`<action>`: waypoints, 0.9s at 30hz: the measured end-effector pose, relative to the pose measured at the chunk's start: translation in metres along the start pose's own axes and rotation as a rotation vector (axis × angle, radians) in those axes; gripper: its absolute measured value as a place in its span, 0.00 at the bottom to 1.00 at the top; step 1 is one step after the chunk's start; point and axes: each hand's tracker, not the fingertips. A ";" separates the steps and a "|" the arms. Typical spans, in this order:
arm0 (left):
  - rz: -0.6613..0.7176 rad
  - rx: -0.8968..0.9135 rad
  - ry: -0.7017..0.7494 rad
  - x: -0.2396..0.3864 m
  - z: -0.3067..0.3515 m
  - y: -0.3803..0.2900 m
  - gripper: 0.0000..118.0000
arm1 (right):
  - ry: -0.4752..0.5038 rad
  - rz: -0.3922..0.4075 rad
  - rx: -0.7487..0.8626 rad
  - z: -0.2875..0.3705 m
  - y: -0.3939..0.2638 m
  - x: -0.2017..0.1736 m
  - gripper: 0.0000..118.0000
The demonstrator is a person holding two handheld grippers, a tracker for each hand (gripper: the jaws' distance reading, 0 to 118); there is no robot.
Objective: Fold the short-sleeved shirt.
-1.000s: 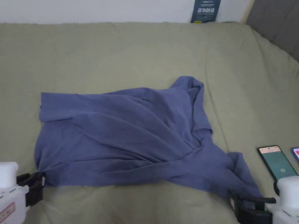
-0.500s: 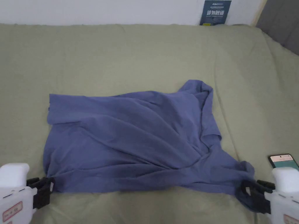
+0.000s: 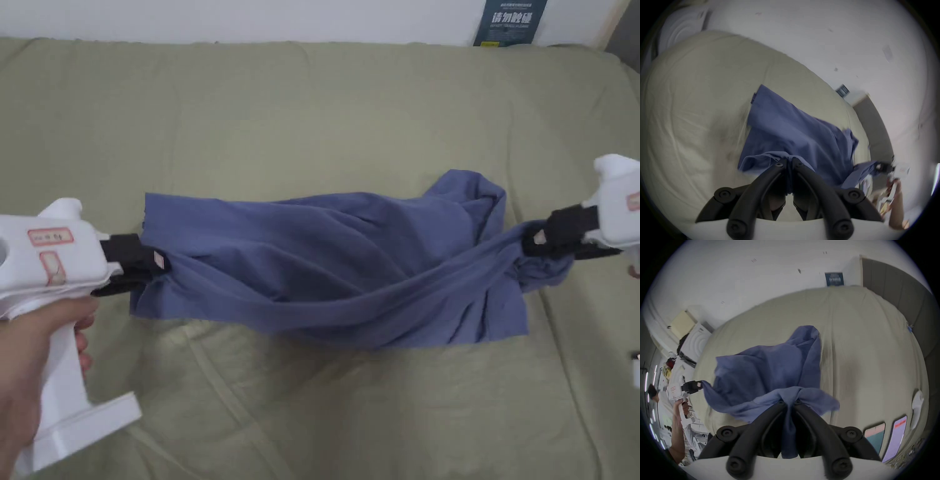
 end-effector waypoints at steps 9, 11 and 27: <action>0.254 0.036 0.085 -0.019 -0.029 -0.005 0.98 | 0.022 -0.119 0.055 -0.056 -0.005 0.014 1.00; 0.148 0.082 0.010 -0.017 -0.001 -0.014 1.00 | -0.001 -0.065 0.162 -0.029 -0.024 0.001 1.00; -0.382 0.072 0.268 -0.038 0.025 -0.113 0.00 | -0.005 0.095 0.335 0.020 -0.264 -0.089 0.00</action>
